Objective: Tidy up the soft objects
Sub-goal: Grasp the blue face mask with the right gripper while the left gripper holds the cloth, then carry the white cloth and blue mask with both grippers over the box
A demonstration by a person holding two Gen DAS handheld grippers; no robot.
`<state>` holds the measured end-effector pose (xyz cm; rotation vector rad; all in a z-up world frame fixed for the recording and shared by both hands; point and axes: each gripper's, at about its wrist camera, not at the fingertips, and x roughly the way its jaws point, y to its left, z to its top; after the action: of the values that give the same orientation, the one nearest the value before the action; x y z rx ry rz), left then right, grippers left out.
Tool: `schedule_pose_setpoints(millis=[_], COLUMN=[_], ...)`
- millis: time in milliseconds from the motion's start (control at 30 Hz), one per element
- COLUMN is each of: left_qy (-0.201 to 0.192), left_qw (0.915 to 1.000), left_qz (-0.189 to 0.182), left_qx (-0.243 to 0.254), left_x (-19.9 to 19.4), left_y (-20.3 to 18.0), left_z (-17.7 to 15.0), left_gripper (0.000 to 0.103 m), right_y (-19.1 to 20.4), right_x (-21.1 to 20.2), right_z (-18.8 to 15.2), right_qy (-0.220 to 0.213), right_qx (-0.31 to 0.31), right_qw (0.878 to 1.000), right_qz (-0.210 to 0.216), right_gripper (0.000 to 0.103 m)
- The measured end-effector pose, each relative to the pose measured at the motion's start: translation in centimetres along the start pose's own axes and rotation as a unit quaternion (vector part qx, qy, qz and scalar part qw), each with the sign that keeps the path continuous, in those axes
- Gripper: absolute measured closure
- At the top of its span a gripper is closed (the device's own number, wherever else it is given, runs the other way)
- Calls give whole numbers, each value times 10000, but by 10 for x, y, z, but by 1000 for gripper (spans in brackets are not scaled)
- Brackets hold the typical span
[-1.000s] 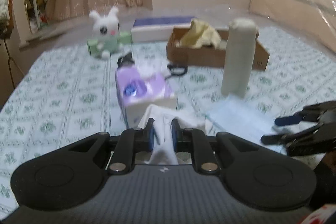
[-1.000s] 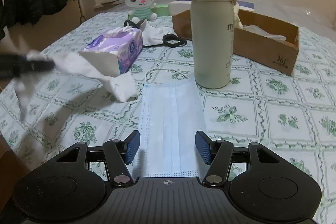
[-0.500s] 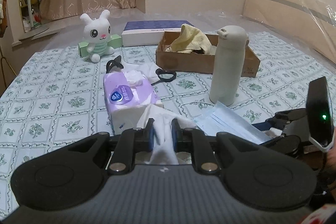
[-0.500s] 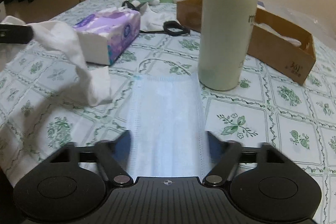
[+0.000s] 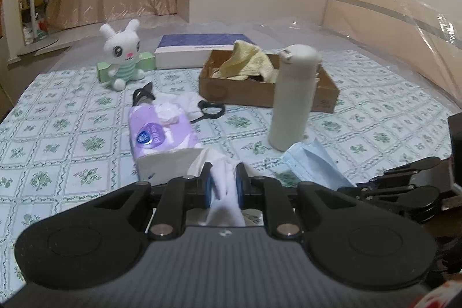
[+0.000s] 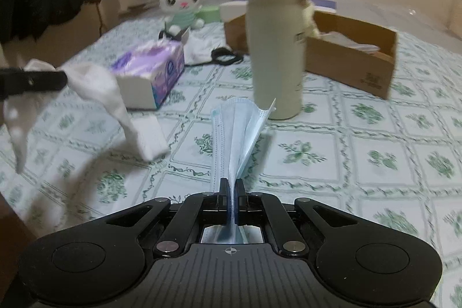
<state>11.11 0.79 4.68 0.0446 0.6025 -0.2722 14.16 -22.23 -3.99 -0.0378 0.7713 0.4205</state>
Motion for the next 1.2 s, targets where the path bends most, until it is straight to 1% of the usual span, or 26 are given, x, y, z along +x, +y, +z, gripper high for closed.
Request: schedule_pose_setpoints(millis=[333,533,700,867,967,1200], left_qy=[-226,-277,-315,-282,-264,-325], left_qw=[9989,9983,9981,9979,9978,9969], left_qz=[-418,-500,-529,-573,-606,-705], left_qx=[34,72,84,108,102,150], left_x=[-17,-21,-23,-18,-11,13], left_y=[-33,-42,-45,-40,-31,3], left_z=[17,25,33,43,52,89], left_gripper=[89,89,89,89,89,89], right_y=[-26,-39,-49,-62,-71,-99], right_x=[-72,-102,-115,-124,-126,-120], right_z=[-1,-1,-6,-10,-11,-1], right_qy=[-416,-655,-736,-772,-757,-643], right_qx=[603,752,849,966,990,928], right_qw=[9973,9949,9935,9919,9916,9925], right_qz=[-11,-127,-201,-274,-338,-479], right_gripper=[101,101,101,101,101,101])
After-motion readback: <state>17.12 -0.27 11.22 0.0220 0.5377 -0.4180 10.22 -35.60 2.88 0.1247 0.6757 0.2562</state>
